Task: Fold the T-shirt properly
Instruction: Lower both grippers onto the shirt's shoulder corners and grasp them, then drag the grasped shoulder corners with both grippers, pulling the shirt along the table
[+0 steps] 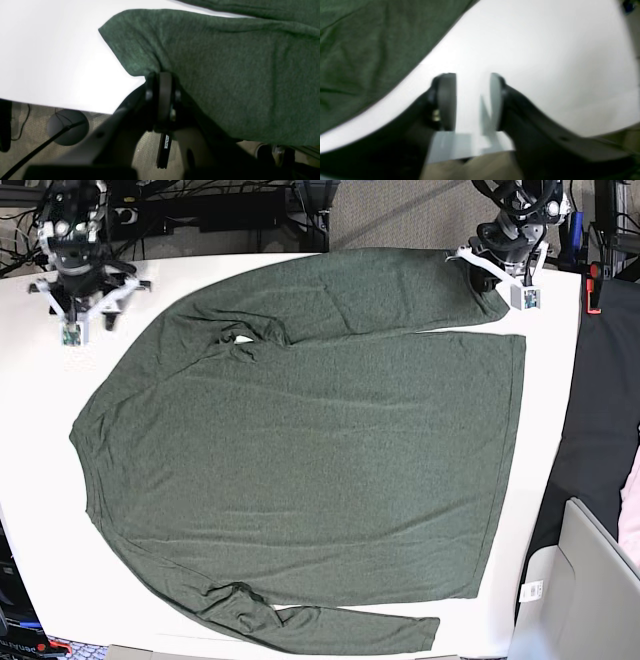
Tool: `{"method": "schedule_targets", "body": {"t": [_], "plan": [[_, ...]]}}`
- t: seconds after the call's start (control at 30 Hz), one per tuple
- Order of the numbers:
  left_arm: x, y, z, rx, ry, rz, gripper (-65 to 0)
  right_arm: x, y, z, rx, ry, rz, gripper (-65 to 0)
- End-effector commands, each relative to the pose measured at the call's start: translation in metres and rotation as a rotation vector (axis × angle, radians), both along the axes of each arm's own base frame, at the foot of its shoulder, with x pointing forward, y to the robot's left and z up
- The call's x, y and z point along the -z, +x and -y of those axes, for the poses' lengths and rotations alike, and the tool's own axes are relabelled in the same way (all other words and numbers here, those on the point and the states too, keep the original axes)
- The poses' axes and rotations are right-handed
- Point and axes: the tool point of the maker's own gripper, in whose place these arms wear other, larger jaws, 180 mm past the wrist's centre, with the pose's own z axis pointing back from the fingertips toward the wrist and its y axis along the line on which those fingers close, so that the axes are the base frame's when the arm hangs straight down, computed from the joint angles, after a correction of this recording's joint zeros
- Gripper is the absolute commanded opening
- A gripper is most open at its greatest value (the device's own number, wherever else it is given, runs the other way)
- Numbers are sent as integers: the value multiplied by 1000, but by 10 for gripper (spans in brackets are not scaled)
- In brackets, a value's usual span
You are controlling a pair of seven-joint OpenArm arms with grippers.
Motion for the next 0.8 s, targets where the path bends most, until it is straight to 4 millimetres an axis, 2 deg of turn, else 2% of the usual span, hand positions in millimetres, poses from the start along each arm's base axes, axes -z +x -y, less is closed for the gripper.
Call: {"method": "schedule_targets", "body": {"t": [0.0, 0.07, 0.2, 0.3, 0.77], "plan": [[-3, -2, 1, 11, 2, 0, -650, -9, 6, 0, 0, 7, 28, -338], [-3, -2, 1, 11, 2, 0, -650, -8, 10, -6, 3, 55, 25, -318], [-3, -2, 1, 11, 2, 0, -650, -7, 16, -21, 24, 138, 49, -319], [-3, -2, 1, 11, 2, 0, -650, -1, 20, -24, 48, 170, 50, -319], [-1, -5, 1, 11, 2, -9, -650, 62, 35, -42, 178, 489, -46, -321]]}}
